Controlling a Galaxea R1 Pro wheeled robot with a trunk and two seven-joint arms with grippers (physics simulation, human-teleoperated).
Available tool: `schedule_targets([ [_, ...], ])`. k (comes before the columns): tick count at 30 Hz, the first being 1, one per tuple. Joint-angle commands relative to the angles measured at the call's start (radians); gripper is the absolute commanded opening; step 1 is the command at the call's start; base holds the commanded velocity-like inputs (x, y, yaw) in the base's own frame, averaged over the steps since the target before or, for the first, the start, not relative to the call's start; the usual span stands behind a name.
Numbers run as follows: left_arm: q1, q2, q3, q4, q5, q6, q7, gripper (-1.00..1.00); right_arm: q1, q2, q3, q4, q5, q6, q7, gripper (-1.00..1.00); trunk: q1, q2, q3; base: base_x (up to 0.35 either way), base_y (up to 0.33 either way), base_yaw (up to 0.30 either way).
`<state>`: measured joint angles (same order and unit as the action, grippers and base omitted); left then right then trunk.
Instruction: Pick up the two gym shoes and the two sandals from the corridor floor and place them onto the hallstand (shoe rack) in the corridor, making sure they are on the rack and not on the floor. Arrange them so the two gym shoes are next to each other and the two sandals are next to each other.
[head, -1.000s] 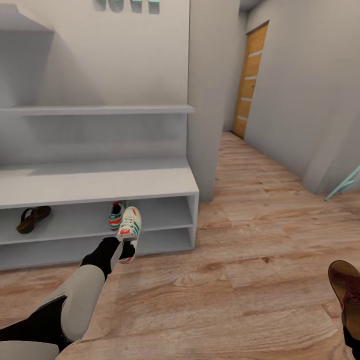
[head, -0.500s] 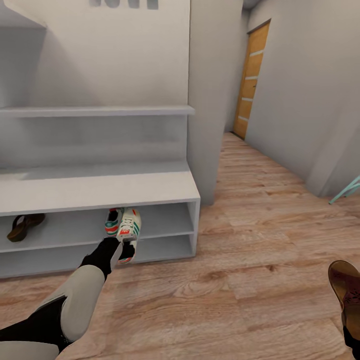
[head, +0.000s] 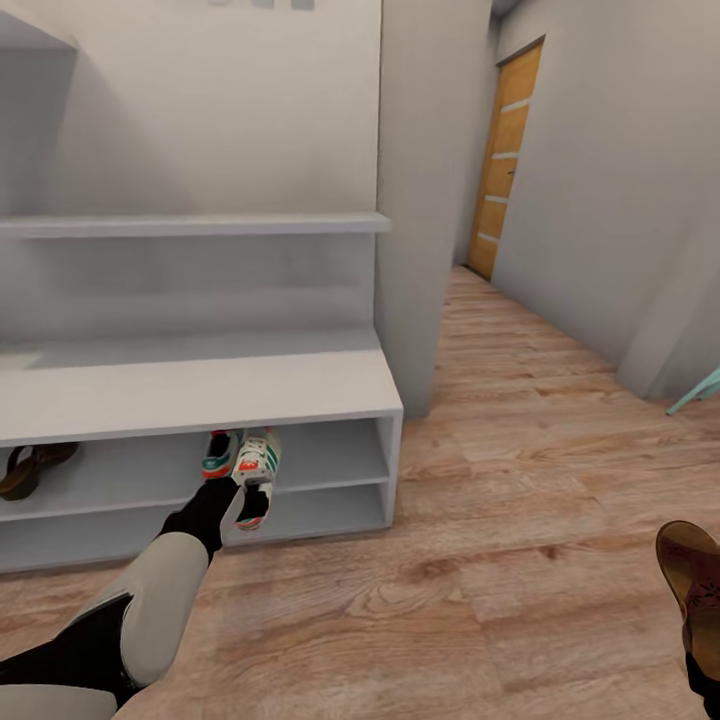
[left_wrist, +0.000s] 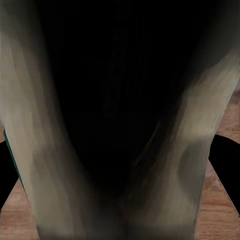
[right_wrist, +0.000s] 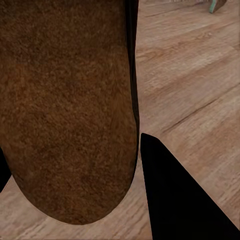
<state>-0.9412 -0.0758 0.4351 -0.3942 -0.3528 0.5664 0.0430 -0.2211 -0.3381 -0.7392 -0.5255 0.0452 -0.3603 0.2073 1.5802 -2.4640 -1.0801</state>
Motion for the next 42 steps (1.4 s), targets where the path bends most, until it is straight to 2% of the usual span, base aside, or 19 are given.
schedule_targets([
  [1, 0.001, 0.001, 0.005, -0.002, 0.001, 0.003, 0.003, -1.0, -0.001, 0.001, -0.008, 0.001, 0.001, -0.002, 0.01, -1.0, 0.0, 0.0, -0.001, 0.301, 0.0, 0.0],
  [12, 0.004, 0.002, 0.006, -0.002, 0.001, -0.039, 0.009, -1.0, -0.001, 0.002, -0.008, 0.002, 0.001, -0.002, 0.01, -1.0, 0.0, 0.0, -0.001, 0.075, 0.0, 0.0],
  [19, 0.005, 0.002, 0.011, 0.005, 0.001, -0.126, 0.013, -1.0, -0.001, 0.002, -0.008, 0.002, 0.001, -0.003, 0.01, -1.0, 0.0, 0.0, -0.001, 0.001, 0.0, 0.0],
  [28, 0.004, 0.003, 0.007, 0.009, 0.002, -0.136, 0.014, -1.0, -0.001, 0.002, -0.007, 0.002, 0.001, -0.003, 0.01, -1.0, 0.0, 0.0, -0.001, 0.188, 0.0, 0.0],
  [42, 0.004, 0.005, 0.01, 0.005, 0.002, -0.137, 0.014, -1.0, -0.001, 0.002, -0.006, 0.002, 0.001, -0.003, 0.01, -1.0, 0.0, 0.0, -0.001, 0.065, 0.0, 0.0],
])
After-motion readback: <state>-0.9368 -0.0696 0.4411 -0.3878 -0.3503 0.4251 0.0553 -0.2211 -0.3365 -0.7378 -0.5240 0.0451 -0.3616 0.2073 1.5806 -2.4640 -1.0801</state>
